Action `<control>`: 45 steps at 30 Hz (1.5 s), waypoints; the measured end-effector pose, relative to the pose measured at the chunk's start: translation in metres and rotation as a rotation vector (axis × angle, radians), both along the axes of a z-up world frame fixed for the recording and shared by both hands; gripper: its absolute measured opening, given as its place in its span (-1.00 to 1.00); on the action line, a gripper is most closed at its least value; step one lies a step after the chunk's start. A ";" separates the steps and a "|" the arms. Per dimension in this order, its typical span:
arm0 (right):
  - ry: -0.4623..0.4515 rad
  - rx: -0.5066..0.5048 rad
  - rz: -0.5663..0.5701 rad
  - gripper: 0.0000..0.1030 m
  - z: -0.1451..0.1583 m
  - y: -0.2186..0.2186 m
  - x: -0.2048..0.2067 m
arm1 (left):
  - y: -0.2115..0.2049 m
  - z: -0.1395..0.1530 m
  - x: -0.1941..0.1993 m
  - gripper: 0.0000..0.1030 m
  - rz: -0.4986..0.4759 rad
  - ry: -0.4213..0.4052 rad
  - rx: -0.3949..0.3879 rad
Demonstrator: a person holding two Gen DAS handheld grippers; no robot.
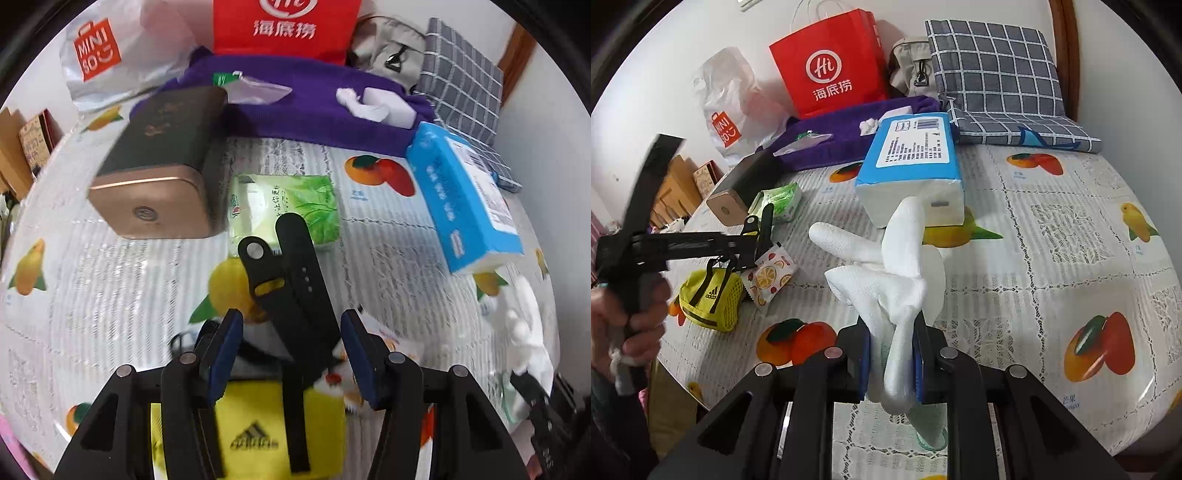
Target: Organize soft objects
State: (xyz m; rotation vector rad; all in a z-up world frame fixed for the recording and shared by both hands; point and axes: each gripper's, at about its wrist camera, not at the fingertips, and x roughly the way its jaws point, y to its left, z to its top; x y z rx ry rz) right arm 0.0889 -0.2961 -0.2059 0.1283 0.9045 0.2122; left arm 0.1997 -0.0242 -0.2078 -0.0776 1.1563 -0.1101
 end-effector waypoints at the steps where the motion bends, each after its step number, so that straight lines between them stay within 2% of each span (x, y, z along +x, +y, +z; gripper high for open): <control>1: -0.001 0.000 -0.001 -0.65 0.000 -0.001 0.000 | 0.000 -0.003 0.001 -0.26 0.002 0.007 -0.003; 3: 0.001 0.008 -0.004 -0.64 -0.002 -0.005 0.002 | -0.001 -0.006 0.004 -0.52 -0.006 0.004 -0.002; 4: 0.004 0.014 -0.006 -0.64 -0.004 -0.006 0.003 | -0.002 -0.006 0.004 -0.58 -0.009 -0.005 0.000; 5: 0.008 0.016 -0.008 -0.64 -0.006 -0.007 0.004 | -0.001 -0.005 0.003 -0.75 -0.013 -0.007 -0.007; 6: 0.011 0.017 -0.010 -0.64 -0.007 -0.008 0.005 | 0.000 -0.002 0.002 -0.80 -0.015 -0.010 -0.025; 9: 0.026 0.021 -0.014 -0.64 -0.013 -0.009 0.007 | 0.001 0.004 0.000 -0.81 -0.015 -0.034 -0.017; 12: 0.037 0.028 -0.011 -0.64 -0.018 -0.008 0.010 | -0.001 -0.006 0.008 -0.81 -0.020 -0.001 0.002; 14: 0.043 0.026 -0.004 -0.63 -0.022 -0.005 0.011 | -0.002 -0.006 0.008 -0.81 -0.014 -0.013 -0.004; 18: 0.045 0.021 0.001 -0.62 -0.024 -0.004 0.013 | 0.003 0.003 0.004 -0.86 -0.014 -0.032 -0.053; 22: 0.042 0.023 -0.005 -0.63 -0.024 -0.004 0.014 | 0.014 0.012 -0.001 -0.87 -0.007 -0.051 -0.038; 25: 0.047 0.016 -0.007 -0.63 -0.027 -0.001 0.015 | 0.027 0.006 0.001 -0.87 0.024 -0.018 -0.046; 31: 0.047 -0.012 -0.010 -0.62 -0.027 0.006 0.015 | 0.027 -0.004 0.005 -0.87 0.013 -0.006 -0.100; 35: 0.047 -0.026 -0.010 -0.61 -0.027 0.009 0.014 | 0.017 -0.009 0.010 -0.74 -0.006 -0.009 -0.069; 42: 0.051 -0.030 -0.005 -0.61 -0.027 0.009 0.015 | -0.002 -0.001 0.005 -0.83 -0.069 -0.071 -0.014; 45: 0.051 -0.031 -0.006 -0.61 -0.027 0.009 0.015 | -0.004 -0.001 0.006 -0.83 -0.085 -0.051 -0.027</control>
